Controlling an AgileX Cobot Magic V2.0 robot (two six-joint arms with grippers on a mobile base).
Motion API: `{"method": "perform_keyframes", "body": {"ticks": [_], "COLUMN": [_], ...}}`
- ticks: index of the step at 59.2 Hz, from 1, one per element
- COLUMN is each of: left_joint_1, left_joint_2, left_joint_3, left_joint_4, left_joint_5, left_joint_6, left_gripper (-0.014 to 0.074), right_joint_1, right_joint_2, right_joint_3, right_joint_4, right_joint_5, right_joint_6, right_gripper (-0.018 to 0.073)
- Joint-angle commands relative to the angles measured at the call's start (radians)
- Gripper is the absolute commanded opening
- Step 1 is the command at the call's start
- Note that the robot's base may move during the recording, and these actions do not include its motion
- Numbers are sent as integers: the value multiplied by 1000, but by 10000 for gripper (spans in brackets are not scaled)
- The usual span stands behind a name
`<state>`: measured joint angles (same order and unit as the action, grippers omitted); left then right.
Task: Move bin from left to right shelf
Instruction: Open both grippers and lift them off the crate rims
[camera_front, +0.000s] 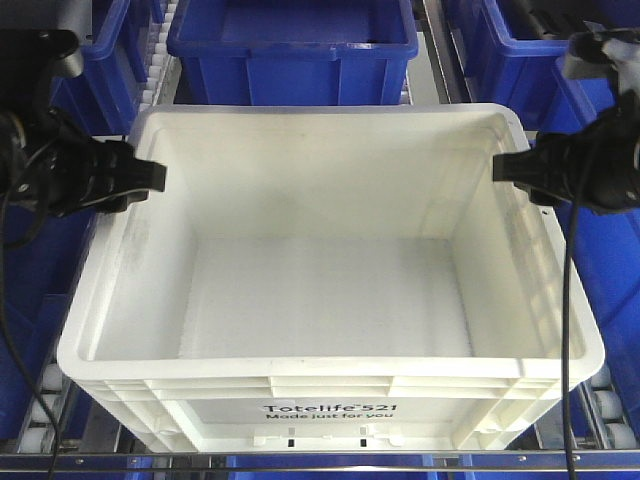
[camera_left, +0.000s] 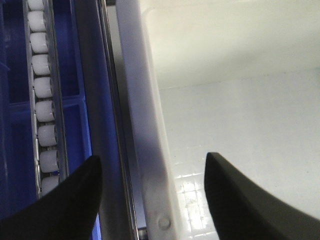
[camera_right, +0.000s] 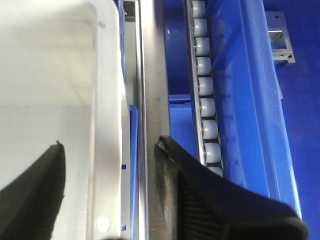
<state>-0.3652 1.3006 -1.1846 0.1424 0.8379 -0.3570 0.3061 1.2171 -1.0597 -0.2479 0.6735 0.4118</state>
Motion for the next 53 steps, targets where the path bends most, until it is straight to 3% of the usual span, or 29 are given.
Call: {"method": "perform_keyframes", "body": {"ticks": [1,19,32,43,53], "left_joint_1": [-8,-8,-8,-8,-8], "left_joint_2": [-94,-440,-680,-867,-1034], "left_joint_3": [48,310,462,601,711], "left_joint_4": [9,-3,-11,-19,-19], "left_joint_5": [-114,-354,-410,-495,-500], "left_joint_6": [15,90,98,121,142], "left_gripper": [433,433,433,433,433], "right_joint_1": [-6,-6,-6,-6,-6], "right_joint_2": [-96,-379,-640,-894,-1094], "right_joint_3": [42,267,400,533,646], "right_joint_4": [-22,-22,2,108,176], "right_joint_5": [-136,-259,-302,-300,-300], "right_joint_6": [-33,-112,-175,-239,-378], "right_gripper": [379,379,379,379,378]}}
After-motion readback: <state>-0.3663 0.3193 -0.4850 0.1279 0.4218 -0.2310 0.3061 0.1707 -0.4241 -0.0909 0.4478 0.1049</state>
